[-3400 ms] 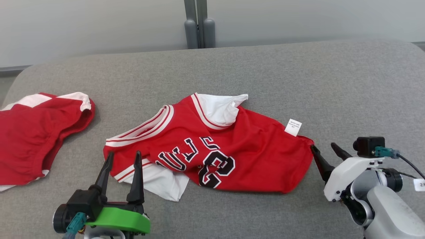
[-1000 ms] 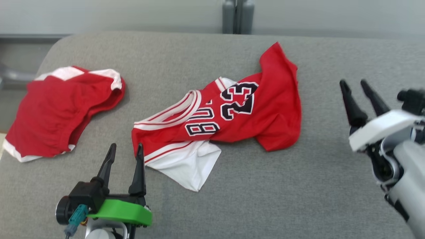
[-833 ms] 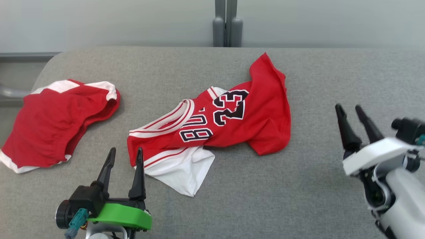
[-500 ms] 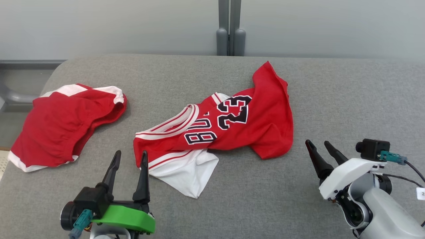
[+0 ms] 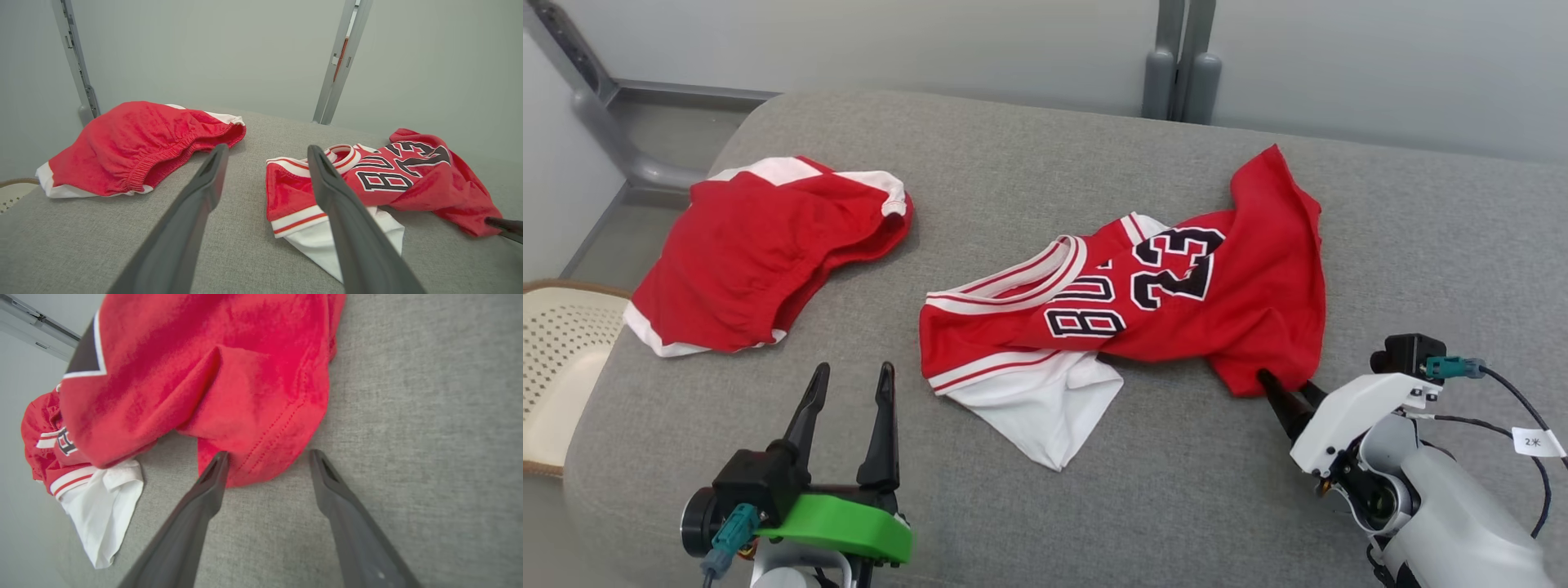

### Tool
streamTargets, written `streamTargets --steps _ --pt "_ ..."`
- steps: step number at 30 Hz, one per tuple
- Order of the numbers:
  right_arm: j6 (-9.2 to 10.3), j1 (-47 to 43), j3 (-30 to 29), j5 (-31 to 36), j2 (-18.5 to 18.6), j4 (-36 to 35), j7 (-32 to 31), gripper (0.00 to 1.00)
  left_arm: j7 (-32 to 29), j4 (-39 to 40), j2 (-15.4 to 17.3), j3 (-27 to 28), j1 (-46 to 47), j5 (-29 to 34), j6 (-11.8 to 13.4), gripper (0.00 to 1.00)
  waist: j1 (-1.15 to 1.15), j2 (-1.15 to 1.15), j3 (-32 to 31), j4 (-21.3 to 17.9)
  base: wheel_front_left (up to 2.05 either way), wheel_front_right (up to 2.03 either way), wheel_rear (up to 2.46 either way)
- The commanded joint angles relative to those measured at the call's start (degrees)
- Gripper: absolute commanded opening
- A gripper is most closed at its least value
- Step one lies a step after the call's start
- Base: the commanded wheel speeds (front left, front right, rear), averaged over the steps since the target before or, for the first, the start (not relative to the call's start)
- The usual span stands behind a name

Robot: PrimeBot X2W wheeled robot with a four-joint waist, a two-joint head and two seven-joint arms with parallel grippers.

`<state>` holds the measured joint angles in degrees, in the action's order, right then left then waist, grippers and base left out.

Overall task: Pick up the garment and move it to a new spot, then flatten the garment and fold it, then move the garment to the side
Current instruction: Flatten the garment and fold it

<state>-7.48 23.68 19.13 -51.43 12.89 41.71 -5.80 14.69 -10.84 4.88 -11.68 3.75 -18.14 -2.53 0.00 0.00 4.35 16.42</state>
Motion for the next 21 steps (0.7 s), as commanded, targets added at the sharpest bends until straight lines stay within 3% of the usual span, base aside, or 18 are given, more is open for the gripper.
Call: streamTargets --steps 1,2,3,4,10,13,21 --pt "-0.03 1.0 -0.1 -0.3 0.0 0.5 0.3 1.0 0.2 -0.1 0.1 0.0 0.9 -0.4 -0.1 1.0 0.0 0.0 1.5 2.0 0.0 0.0 0.0" --pt "-0.03 1.0 -0.1 -0.5 0.0 0.6 0.5 0.78 0.2 -0.2 0.2 -0.1 0.9 -0.4 0.0 1.0 0.0 0.0 1.6 2.2 0.0 0.0 0.0" --pt "-0.03 1.2 0.1 -0.7 0.0 0.2 1.3 0.04 0.3 -0.2 0.2 0.0 1.0 -0.4 0.0 1.0 0.0 0.0 1.7 2.3 0.0 0.0 0.0" --pt "-0.03 1.3 0.3 -1.0 0.0 0.0 1.7 0.0 0.3 -0.3 0.2 0.1 1.1 -0.4 0.1 1.0 0.0 0.0 1.8 2.4 0.0 0.0 0.0" --pt "-0.03 -0.3 1.8 -2.0 1.0 -3.8 3.9 0.0 0.4 -0.6 0.6 0.4 0.8 -0.4 0.5 1.0 0.0 0.0 1.3 0.9 0.0 0.0 0.0" --pt "-0.03 -1.7 3.3 -3.5 2.1 -9.2 3.0 0.0 0.4 -0.7 0.9 0.4 0.3 -0.5 0.6 1.0 0.0 0.0 0.9 -1.2 0.0 0.0 0.0" --pt "-0.03 -7.0 3.4 -7.0 11.1 -25.0 -5.4 0.0 0.4 -0.5 1.4 0.7 -0.6 -1.0 1.0 1.0 0.0 0.0 -0.5 -7.5 0.0 0.0 0.0"
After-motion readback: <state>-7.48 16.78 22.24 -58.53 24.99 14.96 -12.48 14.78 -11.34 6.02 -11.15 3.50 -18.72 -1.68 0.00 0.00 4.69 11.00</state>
